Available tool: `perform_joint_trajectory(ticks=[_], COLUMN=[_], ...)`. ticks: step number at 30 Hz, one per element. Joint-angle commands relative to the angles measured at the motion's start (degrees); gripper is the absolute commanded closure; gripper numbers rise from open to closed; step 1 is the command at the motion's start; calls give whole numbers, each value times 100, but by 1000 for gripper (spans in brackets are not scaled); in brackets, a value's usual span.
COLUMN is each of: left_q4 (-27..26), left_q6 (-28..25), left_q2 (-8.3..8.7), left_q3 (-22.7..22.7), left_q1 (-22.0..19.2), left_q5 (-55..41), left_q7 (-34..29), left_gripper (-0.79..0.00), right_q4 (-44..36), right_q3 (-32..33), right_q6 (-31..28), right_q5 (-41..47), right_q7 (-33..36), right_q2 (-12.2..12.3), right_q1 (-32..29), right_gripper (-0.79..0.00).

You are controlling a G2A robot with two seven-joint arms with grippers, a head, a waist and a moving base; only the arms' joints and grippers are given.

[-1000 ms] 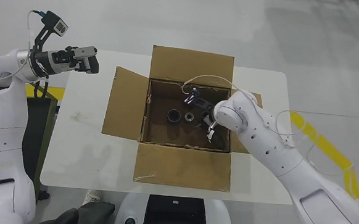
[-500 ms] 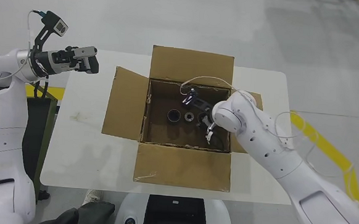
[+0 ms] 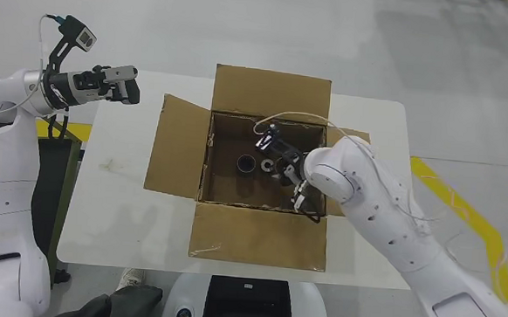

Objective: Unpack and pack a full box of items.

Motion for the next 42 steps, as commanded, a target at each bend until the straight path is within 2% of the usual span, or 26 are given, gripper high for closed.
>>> perform_joint_trajectory(ticks=[1,10,17,35,42], left_q4=[0,0,0,0,0], left_q6=[0,0,0,0,0], left_q2=[0,0,0,0,0], left_q3=[0,0,0,0,0], left_q1=[0,0,0,0,0], left_q5=[0,0,0,0,0], left_q7=[0,0,0,0,0], left_gripper=[-785,-785,-785,-785,-785], right_q4=[-305,-1034,-1758,-2803,-2982], right_q3=[72,348,891,2609,3090], right_q6=[37,230,372,164,-29], right_q5=[-30,-382,-360,737,745], right_q7=[54,53,-145,-1299,-1494], right_q2=[30,127,240,478,557], right_q1=[-113,-493,-954,-2118,-2392], right_gripper=[0,0,0,0,0])
